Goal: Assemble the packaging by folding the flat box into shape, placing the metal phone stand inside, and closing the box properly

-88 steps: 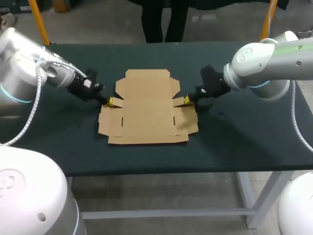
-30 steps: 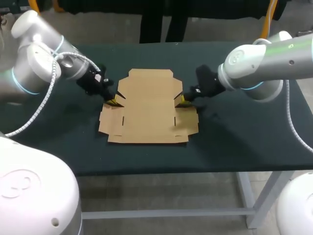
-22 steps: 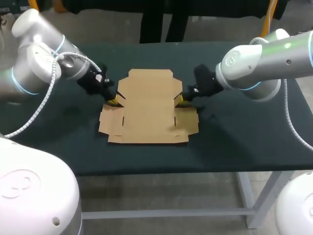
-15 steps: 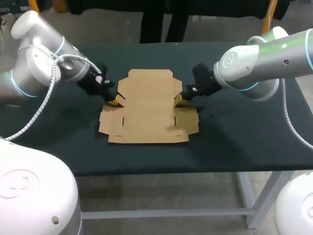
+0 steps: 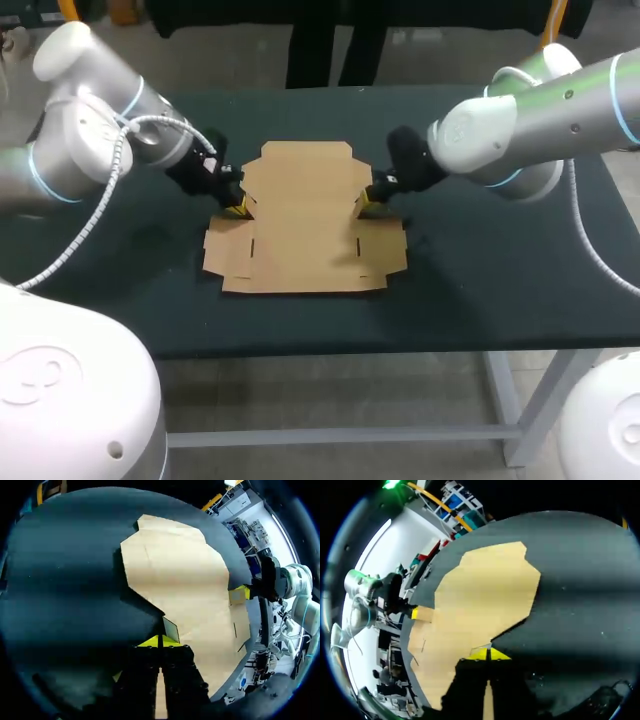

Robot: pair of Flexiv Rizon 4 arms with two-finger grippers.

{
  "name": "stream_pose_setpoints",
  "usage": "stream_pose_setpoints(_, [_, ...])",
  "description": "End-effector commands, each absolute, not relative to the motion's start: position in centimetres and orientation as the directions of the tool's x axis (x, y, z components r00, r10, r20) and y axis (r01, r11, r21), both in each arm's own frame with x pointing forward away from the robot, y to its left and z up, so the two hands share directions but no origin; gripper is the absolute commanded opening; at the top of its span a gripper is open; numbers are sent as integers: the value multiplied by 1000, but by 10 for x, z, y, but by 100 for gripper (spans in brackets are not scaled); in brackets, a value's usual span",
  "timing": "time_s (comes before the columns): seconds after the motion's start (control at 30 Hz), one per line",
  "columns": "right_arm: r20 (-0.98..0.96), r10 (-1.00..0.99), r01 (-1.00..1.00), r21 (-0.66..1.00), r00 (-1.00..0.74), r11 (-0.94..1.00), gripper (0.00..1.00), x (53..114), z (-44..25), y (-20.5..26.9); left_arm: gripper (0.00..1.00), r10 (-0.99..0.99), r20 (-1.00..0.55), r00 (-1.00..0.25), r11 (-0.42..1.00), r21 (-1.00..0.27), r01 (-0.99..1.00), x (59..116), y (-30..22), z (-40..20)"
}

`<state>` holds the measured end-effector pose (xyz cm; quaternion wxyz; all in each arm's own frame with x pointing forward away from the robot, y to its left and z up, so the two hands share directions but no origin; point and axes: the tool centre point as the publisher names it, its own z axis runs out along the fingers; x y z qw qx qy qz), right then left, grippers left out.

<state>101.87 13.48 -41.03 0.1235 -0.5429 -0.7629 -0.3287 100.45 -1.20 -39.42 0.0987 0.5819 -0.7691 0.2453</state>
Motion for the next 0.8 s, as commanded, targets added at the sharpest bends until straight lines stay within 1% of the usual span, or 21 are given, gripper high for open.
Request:
stream_pose_setpoints(0.03, [523, 767, 911, 364, -373, 195, 0, 1018, -409, 141, 0, -849, 430, -307, 204, -269, -941, 1001, -15, -392])
stream_pose_setpoints(0.8, [486, 796, 915, 351, -362, 202, 0, 1020, -411, 148, 0, -856, 402, -325, 230, -266, -936, 1003, -27, -394])
